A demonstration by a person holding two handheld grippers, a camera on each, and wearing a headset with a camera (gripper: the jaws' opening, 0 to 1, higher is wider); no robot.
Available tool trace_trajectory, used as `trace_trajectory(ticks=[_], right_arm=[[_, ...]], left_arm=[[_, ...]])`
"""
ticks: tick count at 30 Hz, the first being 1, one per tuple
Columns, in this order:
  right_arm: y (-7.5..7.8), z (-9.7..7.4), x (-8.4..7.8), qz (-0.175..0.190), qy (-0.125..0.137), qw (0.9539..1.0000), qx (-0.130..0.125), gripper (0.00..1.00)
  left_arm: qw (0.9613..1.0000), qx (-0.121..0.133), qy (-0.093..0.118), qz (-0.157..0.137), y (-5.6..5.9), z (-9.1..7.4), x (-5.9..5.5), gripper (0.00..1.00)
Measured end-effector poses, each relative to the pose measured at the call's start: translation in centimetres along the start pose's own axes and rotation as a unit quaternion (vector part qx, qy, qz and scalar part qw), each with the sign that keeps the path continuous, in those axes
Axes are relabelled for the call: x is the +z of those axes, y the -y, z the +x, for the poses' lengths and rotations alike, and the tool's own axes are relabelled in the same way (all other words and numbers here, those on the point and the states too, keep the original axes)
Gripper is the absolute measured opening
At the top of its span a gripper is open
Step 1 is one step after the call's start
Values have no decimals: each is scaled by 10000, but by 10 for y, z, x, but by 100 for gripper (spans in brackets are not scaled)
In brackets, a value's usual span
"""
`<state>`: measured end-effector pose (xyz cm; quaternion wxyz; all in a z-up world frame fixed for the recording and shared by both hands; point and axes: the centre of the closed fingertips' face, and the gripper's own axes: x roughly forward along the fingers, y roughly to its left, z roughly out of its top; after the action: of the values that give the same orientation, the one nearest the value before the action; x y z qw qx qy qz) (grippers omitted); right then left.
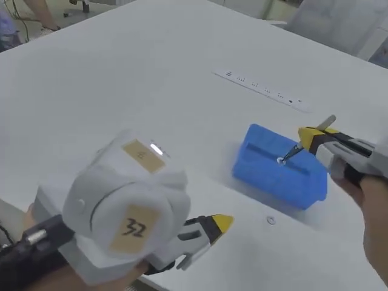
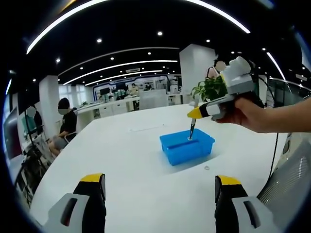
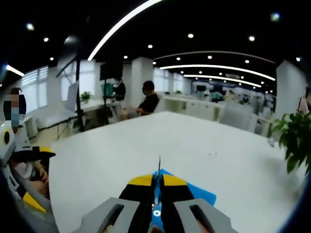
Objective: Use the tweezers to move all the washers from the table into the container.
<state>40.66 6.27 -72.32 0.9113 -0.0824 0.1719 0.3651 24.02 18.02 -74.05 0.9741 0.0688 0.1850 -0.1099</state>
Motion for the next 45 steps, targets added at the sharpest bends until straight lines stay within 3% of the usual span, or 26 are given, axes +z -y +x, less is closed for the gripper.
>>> trace_trajectory(ticks=[2,6,10,18,19,21,28,33,36,39,43,45], right_arm=[[5,5,-8,83,-101,9999,1,1],[15,15,-29,99,-382,9992,-86,1],[15,27,-42,212,-502,9985,-74,1],[17,32,-66,240,-774,9966,-125,1],[17,33,-60,239,-616,9977,-160,1],[16,26,-63,210,-727,9969,-203,1],[18,26,-64,283,-757,9964,-258,2],[21,23,-58,144,-743,9966,-314,2],[22,13,-44,175,-540,9977,-377,2],[13,-3,-31,440,-344,9978,-344,2],[2,-28,-26,558,-179,9977,-336,1],[-5,-36,-27,620,-148,9975,-306,1]], left_arm=[[10000,-7,21,27,0,-1,2,95],[9996,55,264,-5,-3,-5,11,94],[9983,168,541,-139,-9,-10,19,94],[9982,301,505,-133,-13,-9,15,92],[9982,303,498,-150,-13,-9,15,91],[9983,302,461,-175,-13,-9,13,90],[9993,146,332,-132,-7,-5,8,91],[9996,133,237,-107,-7,-4,5,90],[9995,126,281,-120,-7,-5,7,90],[9994,119,286,-124,-7,-5,7,89],[9995,7,243,-222,-3,-4,6,92],[9995,76,288,-124,-5,-5,7,96]])
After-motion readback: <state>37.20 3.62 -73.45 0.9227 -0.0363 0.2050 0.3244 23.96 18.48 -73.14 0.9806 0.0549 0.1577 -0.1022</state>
